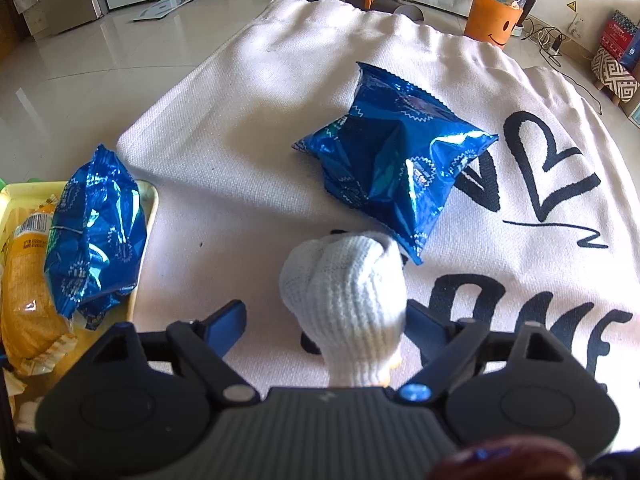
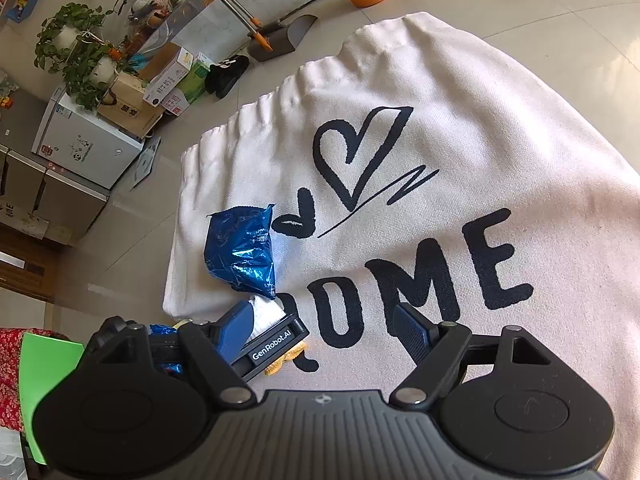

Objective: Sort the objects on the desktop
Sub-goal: 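Close the left tool on the white knit glove while the right tool moves to a blue packet, then grasp the blue foil packet with the right tool while the left tool holds the glove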

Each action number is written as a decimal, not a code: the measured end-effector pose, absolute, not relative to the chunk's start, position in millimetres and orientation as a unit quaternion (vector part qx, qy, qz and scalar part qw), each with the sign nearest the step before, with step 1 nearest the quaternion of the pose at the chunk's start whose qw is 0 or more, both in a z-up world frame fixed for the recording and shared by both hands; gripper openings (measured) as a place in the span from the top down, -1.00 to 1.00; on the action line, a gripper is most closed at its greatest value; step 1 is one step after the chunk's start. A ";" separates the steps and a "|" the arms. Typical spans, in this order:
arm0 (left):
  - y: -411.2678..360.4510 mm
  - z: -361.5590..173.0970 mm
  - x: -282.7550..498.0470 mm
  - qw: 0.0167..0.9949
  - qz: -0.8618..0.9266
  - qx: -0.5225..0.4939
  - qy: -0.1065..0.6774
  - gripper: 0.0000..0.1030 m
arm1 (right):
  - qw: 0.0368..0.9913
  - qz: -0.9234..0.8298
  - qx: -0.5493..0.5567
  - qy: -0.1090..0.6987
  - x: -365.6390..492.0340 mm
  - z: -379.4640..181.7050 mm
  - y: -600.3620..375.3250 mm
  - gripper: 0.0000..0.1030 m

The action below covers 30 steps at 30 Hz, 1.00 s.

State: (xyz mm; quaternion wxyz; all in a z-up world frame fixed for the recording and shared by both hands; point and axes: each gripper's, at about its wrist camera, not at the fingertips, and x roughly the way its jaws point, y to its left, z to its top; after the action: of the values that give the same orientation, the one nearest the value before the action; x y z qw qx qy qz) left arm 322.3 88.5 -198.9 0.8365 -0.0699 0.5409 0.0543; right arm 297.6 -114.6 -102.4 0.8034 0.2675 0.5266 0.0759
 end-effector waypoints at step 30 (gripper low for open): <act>114.0 -187.1 268.5 0.813 0.054 -0.096 0.572 -0.68 | 0.797 0.173 0.232 0.530 337.1 -133.4 -69.4 -0.52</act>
State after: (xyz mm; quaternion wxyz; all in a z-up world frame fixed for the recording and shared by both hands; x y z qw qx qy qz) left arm 268.5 114.0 -187.1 0.8131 -0.0959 0.5717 0.0537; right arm 337.1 -69.4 -133.4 0.7968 0.2323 0.5303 0.1729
